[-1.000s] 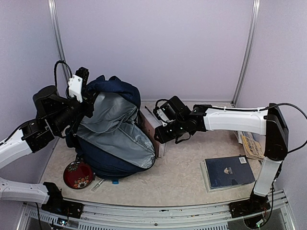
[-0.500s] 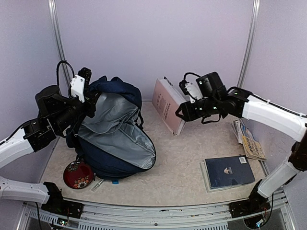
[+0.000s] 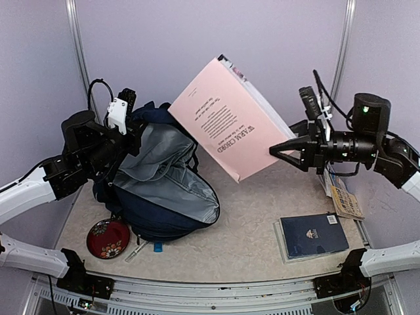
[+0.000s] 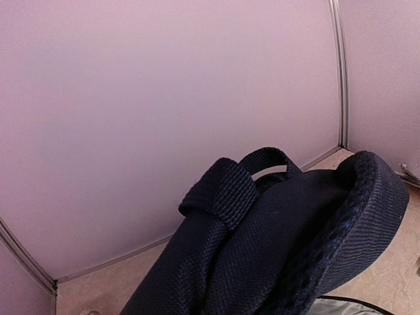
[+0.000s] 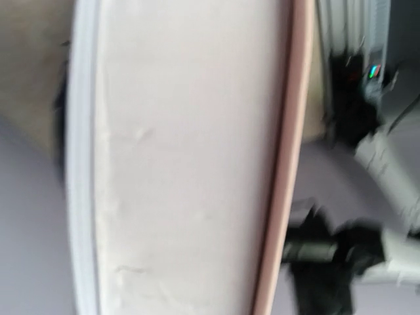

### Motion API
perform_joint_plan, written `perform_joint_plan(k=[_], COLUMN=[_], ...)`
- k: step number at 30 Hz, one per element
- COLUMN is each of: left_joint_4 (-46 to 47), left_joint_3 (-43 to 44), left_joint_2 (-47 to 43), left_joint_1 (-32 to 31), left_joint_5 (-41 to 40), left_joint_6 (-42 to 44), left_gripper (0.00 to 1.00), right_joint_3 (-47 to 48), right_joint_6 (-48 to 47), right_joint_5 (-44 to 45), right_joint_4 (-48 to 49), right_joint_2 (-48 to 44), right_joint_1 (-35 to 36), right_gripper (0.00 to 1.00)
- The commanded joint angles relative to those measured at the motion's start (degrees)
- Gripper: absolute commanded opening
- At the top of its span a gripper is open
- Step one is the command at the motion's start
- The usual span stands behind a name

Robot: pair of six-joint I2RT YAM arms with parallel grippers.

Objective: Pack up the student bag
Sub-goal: Pick up the book from the center of the board, then place the book in the largest pocket of the bag.

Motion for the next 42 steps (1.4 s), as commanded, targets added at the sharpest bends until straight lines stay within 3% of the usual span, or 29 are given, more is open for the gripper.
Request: perform_joint_plan(k=[1,4,7,15,21,26,28,37,42], left_joint_4=[3.58,2.76,2.66,2.69,2.84,4.24,5.45,7.72,7.50], left_joint_3=[3.27,3.59,2.59,2.28,4.90,5.48,5.59,8.02,8.04], left_joint_2=[0.34,-0.11,-1.43,-1.91,-0.18,0.43,0.44,2.25,2.50], left_joint_1=[1.13,1.04,0.97,0.18,0.15,-0.65,-2.13,-9.35,-10.24], left_joint_5=[-1.20,-0.12,3.89,9.48,9.69,12.26,12.40,8.92,8.48], left_joint_6=[-2.14,-2.48,-1.87,-1.06,0.42,-1.47,-2.44,-3.15,-4.42], left_gripper=[0.00,0.00,0.00,0.00,0.00,0.00,0.00,0.00,0.00], right_joint_3=[-1.60,-1.44,-1.47,-3.18,-6.81,-9.94,-10.43,-8.11,-3.79], right_joint_6=[-5.45,-10.21,-15.31,-35.75,-49.82,-63.05,-66.68,-76.92,-75.54], right_joint_5=[-7.80,-2.43,13.56,41.55,43.47,55.40,55.72,52.88,59.09], right_joint_4=[0.15,-0.17,1.06,4.13,6.48,14.24,18.09,30.30,34.42], right_joint_2=[7.75,12.22,15.58,24.17,23.82,26.01,27.77,37.90,44.16], right_joint_1=[3.27,6.80,9.48,17.95,20.17,24.43,24.74,25.19,24.00], right_gripper=[0.12,0.15,0.12,0.11,0.15,0.15,0.15,0.16,0.16])
